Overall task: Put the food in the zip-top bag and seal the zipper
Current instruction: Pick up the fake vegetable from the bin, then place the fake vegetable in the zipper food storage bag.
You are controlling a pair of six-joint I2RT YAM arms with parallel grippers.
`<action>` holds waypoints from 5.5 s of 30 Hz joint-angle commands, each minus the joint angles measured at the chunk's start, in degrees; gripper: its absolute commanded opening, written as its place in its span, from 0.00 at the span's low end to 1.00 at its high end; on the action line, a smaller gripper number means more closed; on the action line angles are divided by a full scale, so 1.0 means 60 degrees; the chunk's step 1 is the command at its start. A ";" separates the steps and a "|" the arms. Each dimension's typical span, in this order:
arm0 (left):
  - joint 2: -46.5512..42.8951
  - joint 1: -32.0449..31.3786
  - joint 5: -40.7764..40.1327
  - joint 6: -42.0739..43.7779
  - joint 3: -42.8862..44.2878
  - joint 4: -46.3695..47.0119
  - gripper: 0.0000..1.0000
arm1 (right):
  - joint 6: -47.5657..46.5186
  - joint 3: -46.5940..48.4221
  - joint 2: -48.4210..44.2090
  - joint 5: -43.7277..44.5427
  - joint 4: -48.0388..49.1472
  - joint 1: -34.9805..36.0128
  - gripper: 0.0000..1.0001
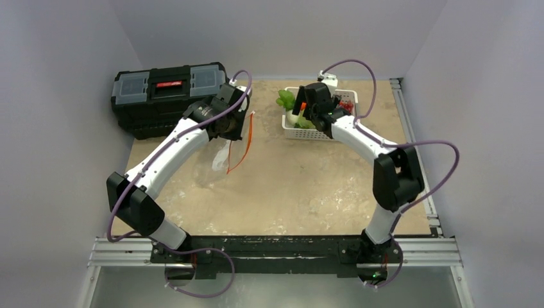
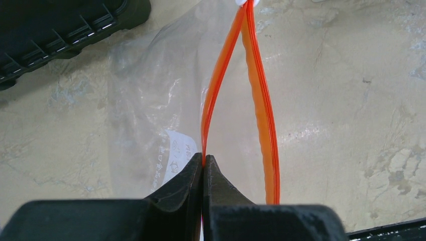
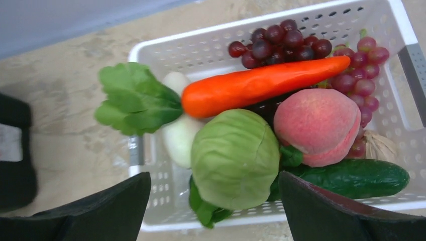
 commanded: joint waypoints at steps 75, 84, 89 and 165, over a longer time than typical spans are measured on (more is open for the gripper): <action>-0.1831 0.0212 0.1740 -0.0697 -0.1403 0.2171 0.00 | 0.4387 -0.4643 -0.1899 -0.5932 0.7148 0.2093 0.04; -0.0585 0.0342 0.3022 -0.0854 -0.0547 0.1175 0.00 | 0.1987 -0.3046 -0.1846 -0.5294 0.5308 0.3080 0.15; -0.0816 0.0363 0.3159 -0.0807 -0.0736 0.1411 0.00 | 0.0575 -0.1807 -0.1385 -0.5394 0.3914 0.3074 0.17; -0.1917 -0.0079 0.3447 -0.0568 -0.1716 0.2926 0.00 | 0.4362 -0.4592 -0.1179 -0.7333 0.6940 0.1568 0.89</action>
